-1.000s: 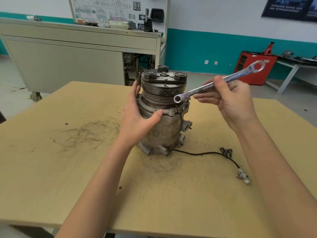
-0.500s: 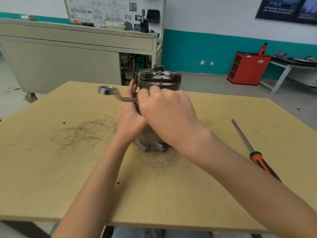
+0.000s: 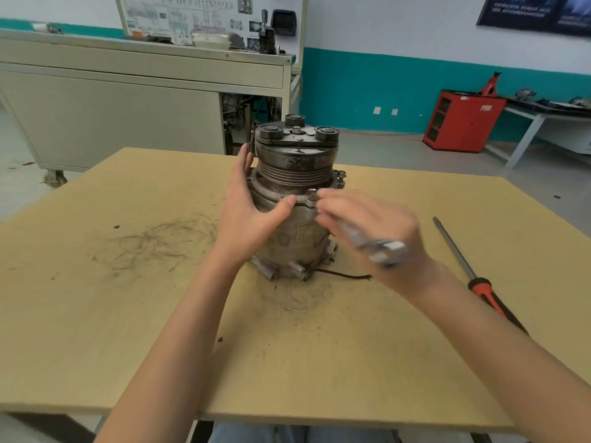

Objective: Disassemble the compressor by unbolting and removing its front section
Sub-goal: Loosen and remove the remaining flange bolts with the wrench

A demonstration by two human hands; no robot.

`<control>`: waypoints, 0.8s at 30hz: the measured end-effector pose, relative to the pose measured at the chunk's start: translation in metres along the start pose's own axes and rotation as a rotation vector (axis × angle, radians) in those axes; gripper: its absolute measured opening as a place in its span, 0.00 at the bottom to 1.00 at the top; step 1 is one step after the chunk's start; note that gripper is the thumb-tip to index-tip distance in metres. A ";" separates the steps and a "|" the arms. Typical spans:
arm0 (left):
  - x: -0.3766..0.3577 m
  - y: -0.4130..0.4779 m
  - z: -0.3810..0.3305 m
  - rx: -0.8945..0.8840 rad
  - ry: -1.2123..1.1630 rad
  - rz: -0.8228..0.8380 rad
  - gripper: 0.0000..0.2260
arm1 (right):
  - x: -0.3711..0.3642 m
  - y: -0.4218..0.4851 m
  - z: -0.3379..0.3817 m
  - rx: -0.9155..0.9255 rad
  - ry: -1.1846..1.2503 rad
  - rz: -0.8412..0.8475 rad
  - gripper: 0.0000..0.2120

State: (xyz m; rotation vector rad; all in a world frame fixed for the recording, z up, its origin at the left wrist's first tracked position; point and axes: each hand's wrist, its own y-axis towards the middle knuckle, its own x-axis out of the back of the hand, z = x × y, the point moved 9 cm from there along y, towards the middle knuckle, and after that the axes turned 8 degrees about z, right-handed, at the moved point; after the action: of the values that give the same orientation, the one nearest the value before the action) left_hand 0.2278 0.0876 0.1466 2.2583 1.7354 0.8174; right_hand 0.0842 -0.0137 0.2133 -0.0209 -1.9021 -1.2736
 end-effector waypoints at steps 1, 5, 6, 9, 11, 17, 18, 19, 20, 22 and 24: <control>0.001 -0.001 0.002 0.004 0.005 -0.007 0.49 | 0.008 -0.009 -0.022 -0.117 0.228 -0.028 0.07; -0.001 0.000 0.003 0.023 0.004 0.003 0.48 | -0.022 -0.031 -0.091 -0.605 1.121 -0.069 0.14; -0.001 0.000 0.003 0.027 0.003 0.004 0.49 | -0.031 -0.031 -0.101 -0.665 1.284 -0.082 0.16; -0.001 -0.001 0.002 0.026 -0.002 0.006 0.49 | -0.058 -0.028 -0.121 -0.825 1.593 -0.088 0.15; -0.001 -0.001 0.002 0.026 -0.006 0.007 0.49 | -0.072 -0.027 -0.127 -0.880 1.703 -0.085 0.13; -0.001 0.000 0.005 0.027 0.007 0.007 0.47 | -0.052 -0.020 -0.128 -0.803 1.644 -0.057 0.11; -0.001 0.001 0.006 0.026 0.007 0.006 0.47 | -0.039 -0.017 -0.129 -0.769 1.517 -0.092 0.11; -0.001 0.001 0.006 0.028 0.007 0.006 0.46 | -0.025 -0.013 -0.127 -0.735 1.344 -0.129 0.11; -0.001 0.001 0.007 0.027 0.008 0.005 0.46 | -0.010 -0.008 -0.122 -0.700 1.153 -0.157 0.11; -0.001 0.001 0.007 0.024 0.008 0.001 0.46 | 0.012 0.007 -0.102 -0.616 0.808 -0.162 0.09; 0.000 0.001 0.006 0.019 0.001 -0.005 0.47 | 0.024 0.026 -0.069 -0.451 0.452 -0.110 0.07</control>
State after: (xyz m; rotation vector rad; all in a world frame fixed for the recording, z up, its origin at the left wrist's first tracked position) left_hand 0.2320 0.0881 0.1417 2.2651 1.7562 0.8044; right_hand 0.1221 -0.0646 0.2586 0.1284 -1.2253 -1.6036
